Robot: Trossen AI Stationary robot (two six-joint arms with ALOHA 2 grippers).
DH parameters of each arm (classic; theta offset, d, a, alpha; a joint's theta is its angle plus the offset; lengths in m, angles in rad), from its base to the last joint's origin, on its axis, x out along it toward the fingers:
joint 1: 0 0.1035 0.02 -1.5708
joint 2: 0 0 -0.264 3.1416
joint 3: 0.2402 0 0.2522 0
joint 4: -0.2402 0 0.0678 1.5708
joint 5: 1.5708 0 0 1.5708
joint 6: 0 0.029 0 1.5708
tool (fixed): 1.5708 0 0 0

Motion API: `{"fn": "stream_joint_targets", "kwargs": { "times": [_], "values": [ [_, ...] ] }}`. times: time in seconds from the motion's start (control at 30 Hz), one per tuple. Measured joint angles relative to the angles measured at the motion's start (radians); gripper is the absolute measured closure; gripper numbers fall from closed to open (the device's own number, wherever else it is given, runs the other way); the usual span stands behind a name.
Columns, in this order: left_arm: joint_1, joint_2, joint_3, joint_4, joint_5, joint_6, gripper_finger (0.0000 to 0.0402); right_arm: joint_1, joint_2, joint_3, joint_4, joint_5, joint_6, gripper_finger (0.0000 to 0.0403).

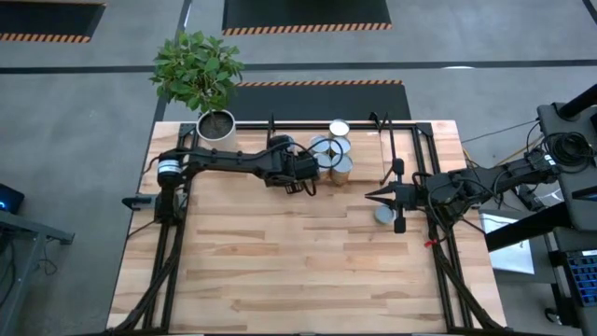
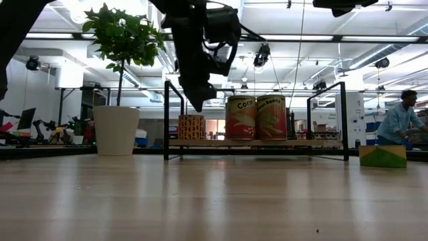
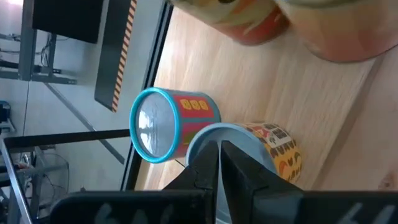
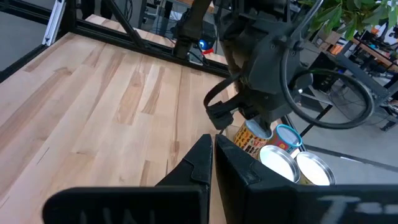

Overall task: Pick and place cans onto a shelf
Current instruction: Put the canned black beans on the shelf

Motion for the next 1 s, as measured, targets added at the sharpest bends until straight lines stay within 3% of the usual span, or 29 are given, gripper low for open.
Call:
{"fn": "stream_joint_targets", "kwargs": {
  "times": [0.23, 0.5, 0.9, 1.0],
  "values": [
    [-0.005, 0.000, -0.015, 0.013, 0.011, -0.005, 0.0400, 0.000, 0.000, -0.001, -0.001, 0.000, -0.003, 0.0394],
    [-0.015, -0.001, -0.013, 0.004, 0.134, 0.017, 0.0400, 0.000, 0.000, -0.001, -0.001, 0.000, -0.008, 0.0394],
    [-0.031, -0.004, 0.092, -0.109, 0.123, 0.039, 0.0400, 0.000, 0.000, -0.001, -0.003, 0.000, -0.006, 0.0394],
    [-0.043, -0.005, 0.105, -0.110, 0.176, 0.034, 0.0400, 0.000, 0.000, -0.001, -0.005, 0.000, -0.006, 0.0394]
  ]
}}
